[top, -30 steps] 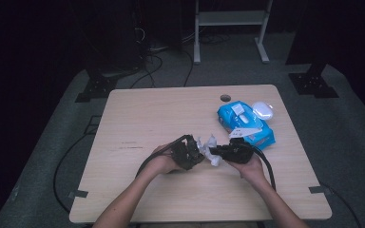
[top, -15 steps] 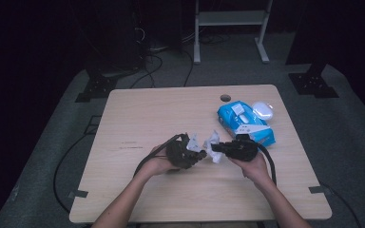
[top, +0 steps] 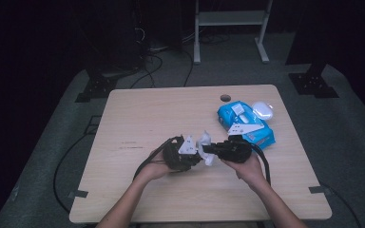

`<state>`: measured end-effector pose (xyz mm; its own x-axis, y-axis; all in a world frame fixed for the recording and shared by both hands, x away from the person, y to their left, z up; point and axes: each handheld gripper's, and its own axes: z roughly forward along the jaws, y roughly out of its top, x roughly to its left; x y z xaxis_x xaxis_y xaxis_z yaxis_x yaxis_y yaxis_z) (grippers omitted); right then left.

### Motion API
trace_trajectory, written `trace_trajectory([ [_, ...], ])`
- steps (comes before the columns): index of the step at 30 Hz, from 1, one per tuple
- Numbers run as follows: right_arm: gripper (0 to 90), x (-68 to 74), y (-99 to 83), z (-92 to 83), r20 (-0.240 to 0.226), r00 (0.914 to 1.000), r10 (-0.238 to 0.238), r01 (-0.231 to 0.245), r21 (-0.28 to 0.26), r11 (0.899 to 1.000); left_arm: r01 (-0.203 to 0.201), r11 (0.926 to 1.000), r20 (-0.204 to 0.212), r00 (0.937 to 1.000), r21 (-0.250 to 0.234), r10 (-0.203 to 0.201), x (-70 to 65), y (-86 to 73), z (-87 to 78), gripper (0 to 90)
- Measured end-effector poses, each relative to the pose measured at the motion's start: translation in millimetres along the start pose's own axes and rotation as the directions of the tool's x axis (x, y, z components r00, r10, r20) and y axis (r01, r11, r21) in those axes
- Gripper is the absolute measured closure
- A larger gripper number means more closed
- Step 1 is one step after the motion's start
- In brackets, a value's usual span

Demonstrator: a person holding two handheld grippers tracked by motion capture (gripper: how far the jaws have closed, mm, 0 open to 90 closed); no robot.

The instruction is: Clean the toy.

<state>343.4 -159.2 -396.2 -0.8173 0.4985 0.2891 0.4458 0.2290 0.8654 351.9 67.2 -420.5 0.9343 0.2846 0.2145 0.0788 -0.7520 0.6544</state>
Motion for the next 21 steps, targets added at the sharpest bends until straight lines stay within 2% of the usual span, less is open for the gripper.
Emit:
trace_trajectory([
  [2, 84.0, -1.6, -1.3, 0.4, 0.029, 0.9996, -0.003, 0.002, 0.026, 1.0, 0.003, 1.0, 0.002, 1.0, -0.004, -0.003, 0.1, -0.4, 0.7, 58.3],
  [3, 84.0, -1.3, -1.2, 0.4, 0.027, 0.9996, 0.001, -0.002, 0.026, 1.0, 0.003, 1.0, 0.003, 1.0, -0.006, -0.003, -0.2, 0.0, 1.4, 58.2],
  [10, 84.0, 8.3, 6.4, 1.2, -0.024, 0.9996, 0.013, -0.013, 0.003, 1.0, 0.0, 0.9999, -0.001, 1.0, -0.014, 0.0, -2.0, 2.7, -0.8, 58.3],
  [12, 84.1, 8.8, 6.8, 1.5, -0.026, 0.9996, 0.005, -0.005, 0.007, 1.0, -0.001, 0.9999, -0.002, 1.0, -0.016, 0.001, -2.2, 2.1, -0.9, 58.3],
  [17, 84.0, 0.5, 1.2, 0.5, 0.002, 0.9999, 0.016, -0.017, 0.02, 1.0, 0.008, 0.9997, 0.002, 1.0, -0.021, -0.008, -1.1, -1.1, -1.2, 58.4],
  [20, 84.0, -5.3, -3.9, 0.1, 0.043, 0.9988, 0.023, -0.025, 0.046, 0.999, 0.013, 0.9996, 0.005, 0.9999, -0.024, -0.013, -0.4, -1.6, -2.2, 58.4],
  [21, 84.1, -6.2, -4.3, -0.2, 0.038, 0.9988, 0.032, -0.034, 0.047, 0.998, 0.011, 0.9996, 0.002, 0.9999, -0.025, -0.011, -0.9, -1.3, -1.5, 58.4],
])
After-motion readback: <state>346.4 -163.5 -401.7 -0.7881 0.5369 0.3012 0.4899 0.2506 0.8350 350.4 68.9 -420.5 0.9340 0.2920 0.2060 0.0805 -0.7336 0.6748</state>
